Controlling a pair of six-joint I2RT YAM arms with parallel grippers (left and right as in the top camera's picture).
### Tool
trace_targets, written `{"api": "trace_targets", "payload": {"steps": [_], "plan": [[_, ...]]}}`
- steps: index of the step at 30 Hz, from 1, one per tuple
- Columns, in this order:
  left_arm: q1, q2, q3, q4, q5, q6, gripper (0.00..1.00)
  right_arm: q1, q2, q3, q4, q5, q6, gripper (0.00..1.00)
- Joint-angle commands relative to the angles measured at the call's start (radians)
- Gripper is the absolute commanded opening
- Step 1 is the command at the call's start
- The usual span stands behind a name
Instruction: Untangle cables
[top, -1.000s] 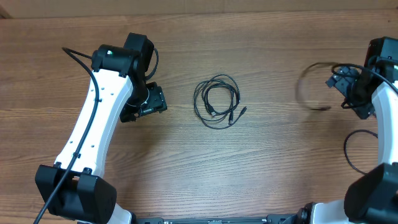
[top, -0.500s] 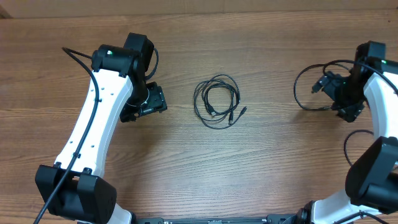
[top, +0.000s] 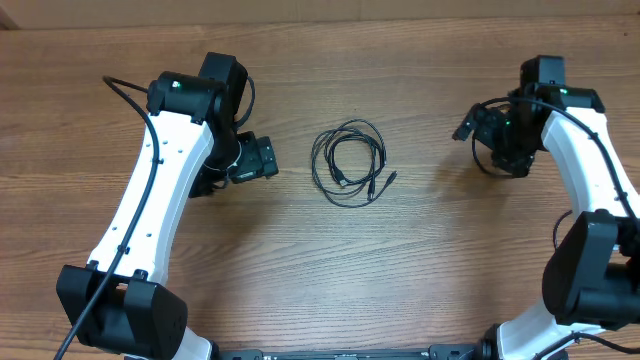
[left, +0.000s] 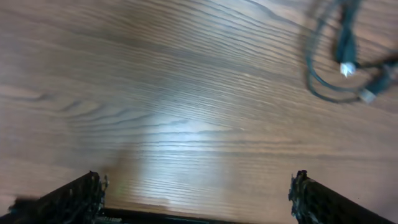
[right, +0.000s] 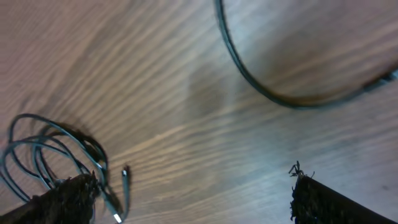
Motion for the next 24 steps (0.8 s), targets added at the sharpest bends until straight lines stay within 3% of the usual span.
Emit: {"api": "trace_targets", "payload": {"steps": [1, 12, 24], "plan": [[-0.039, 0.007, -0.003, 0.016, 0.152, 0.182, 0.95, 0.007, 0.002, -0.005, 0.03, -0.005, -0.007, 1.0], [-0.229, 0.008, -0.003, 0.18, 0.097, 0.19, 1.0, 0.007, 0.002, -0.005, 0.002, -0.001, -0.007, 1.0], [-0.249, 0.008, -0.011, 0.15, 0.199, 0.195, 1.0, 0.007, 0.002, -0.005, -0.042, -0.043, -0.007, 1.0]]}}
